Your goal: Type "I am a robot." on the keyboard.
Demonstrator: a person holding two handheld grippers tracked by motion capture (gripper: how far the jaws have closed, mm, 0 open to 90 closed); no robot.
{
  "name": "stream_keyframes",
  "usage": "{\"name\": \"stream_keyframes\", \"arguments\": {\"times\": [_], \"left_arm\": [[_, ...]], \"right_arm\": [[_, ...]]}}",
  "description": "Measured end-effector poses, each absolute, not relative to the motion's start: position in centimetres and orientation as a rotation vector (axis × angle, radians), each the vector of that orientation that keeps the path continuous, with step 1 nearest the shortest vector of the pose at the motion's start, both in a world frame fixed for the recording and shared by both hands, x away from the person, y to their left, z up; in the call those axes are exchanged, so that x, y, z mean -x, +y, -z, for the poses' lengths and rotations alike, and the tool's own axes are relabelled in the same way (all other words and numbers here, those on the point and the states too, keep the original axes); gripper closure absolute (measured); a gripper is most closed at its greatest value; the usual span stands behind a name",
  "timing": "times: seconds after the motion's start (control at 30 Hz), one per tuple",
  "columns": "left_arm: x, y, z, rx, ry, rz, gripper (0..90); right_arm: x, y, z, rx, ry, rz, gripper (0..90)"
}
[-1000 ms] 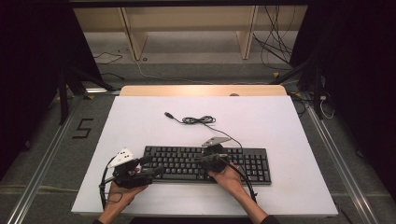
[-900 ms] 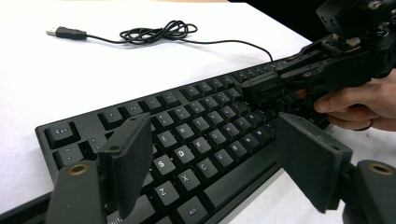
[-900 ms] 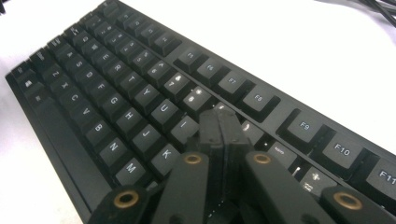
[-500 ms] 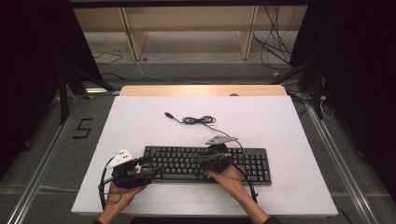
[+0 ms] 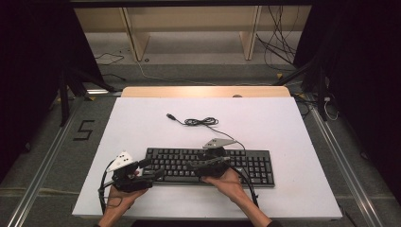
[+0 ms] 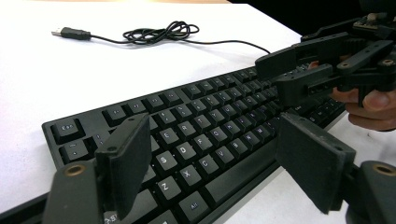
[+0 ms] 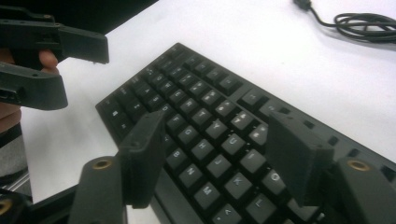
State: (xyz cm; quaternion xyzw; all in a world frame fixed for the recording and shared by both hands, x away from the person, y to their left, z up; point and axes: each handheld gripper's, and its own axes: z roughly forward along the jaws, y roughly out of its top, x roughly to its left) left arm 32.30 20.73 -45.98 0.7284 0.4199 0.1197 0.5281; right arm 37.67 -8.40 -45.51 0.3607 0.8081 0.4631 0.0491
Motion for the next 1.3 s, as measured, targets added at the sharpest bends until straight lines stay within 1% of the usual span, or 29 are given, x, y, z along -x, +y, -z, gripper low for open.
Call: {"name": "stream_keyframes", "arguments": {"times": [0.13,0.23,0.37,0.57,0.73,0.8,0.87,1.3], "left_arm": [[-32.2,20.7,46.0,-1.739,1.005,-0.283,26.0],[-32.1,20.8,46.0,-1.737,1.005,-0.282,25.8],[-32.0,21.0,45.9,-1.735,1.009,-0.283,25.7],[-32.0,21.0,46.0,-1.735,1.009,-0.282,25.7],[-32.0,21.0,46.0,-1.735,1.008,-0.28,25.7],[-32.0,21.0,46.0,-1.735,1.007,-0.281,25.7],[-32.0,21.0,46.0,-1.735,1.007,-0.28,25.7],[-32.0,20.9,46.0,-1.74,1.002,-0.281,25.7]], "right_arm": [[-37.6,-7.9,45.6,-1.085,2.481,-1.411,37.7],[-37.6,-7.6,45.6,-1.079,2.486,-1.418,41.7],[-37.5,-7.2,45.6,-1.052,2.491,-1.42,54.9],[-37.4,-6.4,45.9,-1.037,2.516,-1.386,72.2],[-37.5,-5.9,46.2,-1.034,2.53,-1.362,84.6],[-37.5,-5.8,46.4,-1.036,2.535,-1.348,88.1],[-37.5,-5.6,46.5,-1.036,2.544,-1.339,90.0],[-37.3,-4.5,47.5,-1.025,2.596,-1.269,90.0]]}}
